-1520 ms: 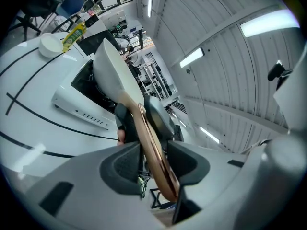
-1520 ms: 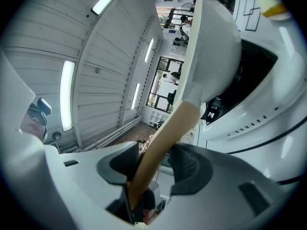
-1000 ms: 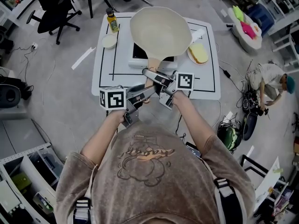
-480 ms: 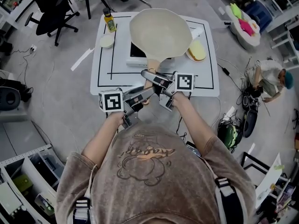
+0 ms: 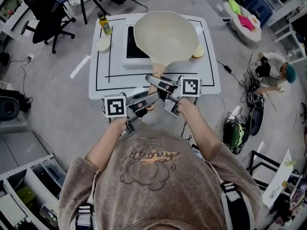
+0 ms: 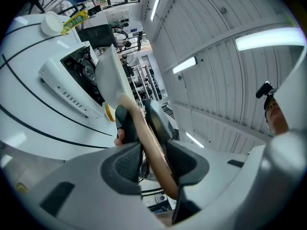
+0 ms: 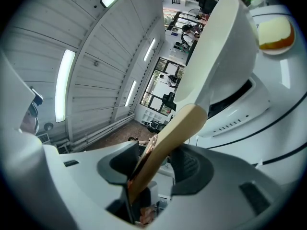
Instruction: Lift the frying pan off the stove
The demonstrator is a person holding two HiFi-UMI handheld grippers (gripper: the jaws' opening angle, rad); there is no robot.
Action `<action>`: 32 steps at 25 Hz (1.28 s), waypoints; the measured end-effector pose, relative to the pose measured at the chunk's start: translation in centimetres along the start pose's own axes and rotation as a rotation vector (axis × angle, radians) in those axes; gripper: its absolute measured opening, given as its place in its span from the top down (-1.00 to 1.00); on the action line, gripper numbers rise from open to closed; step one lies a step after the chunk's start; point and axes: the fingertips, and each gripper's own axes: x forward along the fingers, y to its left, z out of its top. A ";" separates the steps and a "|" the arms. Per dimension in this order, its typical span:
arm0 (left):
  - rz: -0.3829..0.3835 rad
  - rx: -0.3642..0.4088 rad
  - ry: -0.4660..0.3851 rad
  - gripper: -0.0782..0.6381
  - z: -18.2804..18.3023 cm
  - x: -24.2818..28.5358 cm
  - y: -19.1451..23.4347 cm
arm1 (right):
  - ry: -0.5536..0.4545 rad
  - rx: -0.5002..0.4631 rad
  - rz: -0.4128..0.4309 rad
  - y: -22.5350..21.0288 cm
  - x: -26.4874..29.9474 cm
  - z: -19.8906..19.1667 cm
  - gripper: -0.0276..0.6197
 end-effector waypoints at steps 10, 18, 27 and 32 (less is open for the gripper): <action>-0.050 0.032 0.089 0.33 -3.7 3.9 -2.1 | -0.070 -0.042 -0.051 1.3 -6.3 0.2 0.31; -0.134 0.012 0.170 0.33 -4.6 5.4 -4.6 | -0.156 -0.027 -0.114 2.1 -8.7 0.5 0.30; -0.188 0.016 0.294 0.32 -8.7 7.9 -6.1 | -0.266 -0.021 -0.169 2.6 -14.3 -0.7 0.30; -0.226 0.005 0.357 0.32 -11.1 8.8 -7.0 | -0.321 -0.008 -0.206 2.8 -17.0 -2.0 0.29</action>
